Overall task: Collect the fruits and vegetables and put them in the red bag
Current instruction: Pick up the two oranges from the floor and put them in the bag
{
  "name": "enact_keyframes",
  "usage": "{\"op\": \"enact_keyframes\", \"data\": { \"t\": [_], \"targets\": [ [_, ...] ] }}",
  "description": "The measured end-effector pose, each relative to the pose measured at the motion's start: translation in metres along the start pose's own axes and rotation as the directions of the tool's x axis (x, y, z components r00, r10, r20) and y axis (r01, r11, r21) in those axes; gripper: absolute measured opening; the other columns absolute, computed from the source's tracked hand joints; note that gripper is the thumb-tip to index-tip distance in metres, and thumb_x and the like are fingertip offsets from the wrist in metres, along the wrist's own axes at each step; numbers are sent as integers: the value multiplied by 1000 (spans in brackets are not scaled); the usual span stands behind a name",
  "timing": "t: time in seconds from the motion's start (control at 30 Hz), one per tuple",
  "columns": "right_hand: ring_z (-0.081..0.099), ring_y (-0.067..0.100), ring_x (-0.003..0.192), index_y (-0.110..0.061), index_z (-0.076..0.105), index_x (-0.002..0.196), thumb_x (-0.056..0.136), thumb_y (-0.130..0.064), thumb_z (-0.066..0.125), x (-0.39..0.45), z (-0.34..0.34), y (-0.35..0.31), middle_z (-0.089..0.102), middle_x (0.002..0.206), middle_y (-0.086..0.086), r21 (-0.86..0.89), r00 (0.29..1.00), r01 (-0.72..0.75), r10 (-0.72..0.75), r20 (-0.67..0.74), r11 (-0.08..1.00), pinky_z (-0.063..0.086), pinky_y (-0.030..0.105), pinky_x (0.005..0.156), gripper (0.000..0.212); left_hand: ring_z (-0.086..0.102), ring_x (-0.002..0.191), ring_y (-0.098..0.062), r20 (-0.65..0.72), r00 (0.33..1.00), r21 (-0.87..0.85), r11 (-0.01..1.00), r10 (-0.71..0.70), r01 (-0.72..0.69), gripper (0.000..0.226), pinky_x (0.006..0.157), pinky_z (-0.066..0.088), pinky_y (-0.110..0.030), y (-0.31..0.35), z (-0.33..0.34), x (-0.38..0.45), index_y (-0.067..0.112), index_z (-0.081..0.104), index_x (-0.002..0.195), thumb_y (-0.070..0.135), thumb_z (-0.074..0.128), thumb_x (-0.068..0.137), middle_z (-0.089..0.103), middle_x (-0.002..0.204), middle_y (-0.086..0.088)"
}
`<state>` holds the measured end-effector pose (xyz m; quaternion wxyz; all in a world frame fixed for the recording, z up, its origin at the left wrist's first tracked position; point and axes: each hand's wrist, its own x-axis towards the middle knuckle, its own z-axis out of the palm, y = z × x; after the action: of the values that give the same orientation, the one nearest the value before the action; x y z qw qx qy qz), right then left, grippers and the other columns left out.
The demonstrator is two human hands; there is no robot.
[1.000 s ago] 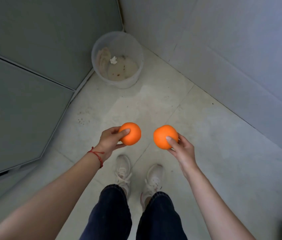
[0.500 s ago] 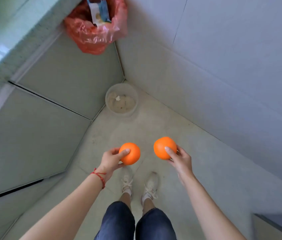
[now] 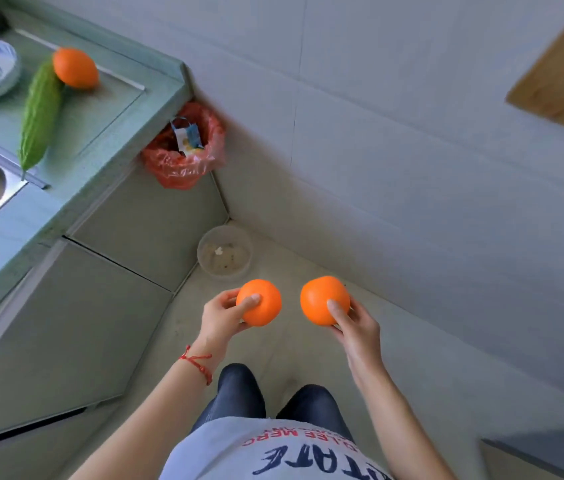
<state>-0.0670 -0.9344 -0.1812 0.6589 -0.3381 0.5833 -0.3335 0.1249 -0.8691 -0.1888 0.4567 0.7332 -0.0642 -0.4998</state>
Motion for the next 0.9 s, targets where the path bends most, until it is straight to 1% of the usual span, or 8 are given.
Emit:
{"op": "enact_keyframes", "data": {
  "t": [0.23, 0.33, 0.47, 0.57, 0.63, 0.73, 0.8, 0.9],
  "targets": [
    [65, 6, 84, -23, 62, 89, 81, -15, 66, -16, -31, -45, 66, 94, -5, 111, 986, 118, -102, -135, 987, 56, 22, 68, 12, 62, 86, -17, 91, 983, 98, 981, 158, -167, 39, 62, 58, -27, 45, 34, -23, 7, 60, 114, 18, 71, 78, 63, 110, -14],
    [66, 5, 84, -21, 62, 95, 80, -16, 66, -24, -40, -55, 67, 97, -4, 165, 971, 147, -110, -213, 975, 57, 22, 68, 17, 63, 87, -19, 188, 959, 120, 964, 215, -239, 37, 57, 57, -21, 65, 49, -26, 7, 61, 113, 17, 70, 78, 64, 108, -14],
    [66, 5, 89, -20, 60, 107, 80, -17, 66, -35, -45, -59, 67, 102, -4, 212, 931, 190, -108, -348, 959, 56, 21, 68, 28, 65, 93, -24, 339, 916, 167, 945, 213, -281, 35, 60, 57, -22, 90, 73, -15, 11, 62, 111, 20, 70, 78, 65, 109, -13],
    [65, 8, 92, -14, 58, 113, 81, -14, 66, -46, -43, -58, 65, 105, 0, 265, 871, 216, -62, -487, 940, 57, 20, 67, 33, 65, 96, -27, 449, 877, 222, 929, 172, -296, 38, 62, 57, -25, 107, 90, 0, 11, 60, 112, 22, 71, 78, 64, 112, -14],
    [63, 10, 92, -8, 57, 117, 81, -13, 66, -54, -38, -55, 64, 107, 4, 303, 812, 241, -20, -584, 922, 57, 21, 66, 38, 65, 95, -26, 523, 837, 261, 905, 161, -337, 40, 59, 57, -22, 118, 100, 9, 8, 59, 114, 21, 71, 78, 63, 111, -13],
    [63, 15, 98, -8, 56, 122, 78, -19, 69, -68, -27, -46, 62, 115, 7, 324, 716, 274, 33, -697, 906, 55, 32, 79, 47, 62, 90, -24, 621, 770, 312, 855, 146, -414, 43, 54, 56, -19, 131, 115, 17, 3, 57, 117, 18, 70, 79, 61, 108, -12],
    [62, 15, 99, -10, 57, 122, 78, -21, 69, -78, -17, -40, 61, 116, 6, 350, 659, 307, 67, -749, 885, 54, 36, 83, 47, 60, 89, -23, 676, 727, 342, 823, 120, -454, 44, 61, 57, -28, 133, 126, 18, 2, 56, 118, 17, 69, 79, 60, 108, -13],
    [61, 14, 98, -13, 59, 114, 79, -19, 68, -95, -3, -32, 60, 115, 5, 397, 571, 393, 118, -812, 830, 56, 29, 75, 37, 59, 85, -21, 754, 653, 359, 791, 68, -496, 40, 69, 55, -33, 129, 137, 6, 4, 57, 115, 17, 69, 79, 59, 104, -13]
  ]
}}
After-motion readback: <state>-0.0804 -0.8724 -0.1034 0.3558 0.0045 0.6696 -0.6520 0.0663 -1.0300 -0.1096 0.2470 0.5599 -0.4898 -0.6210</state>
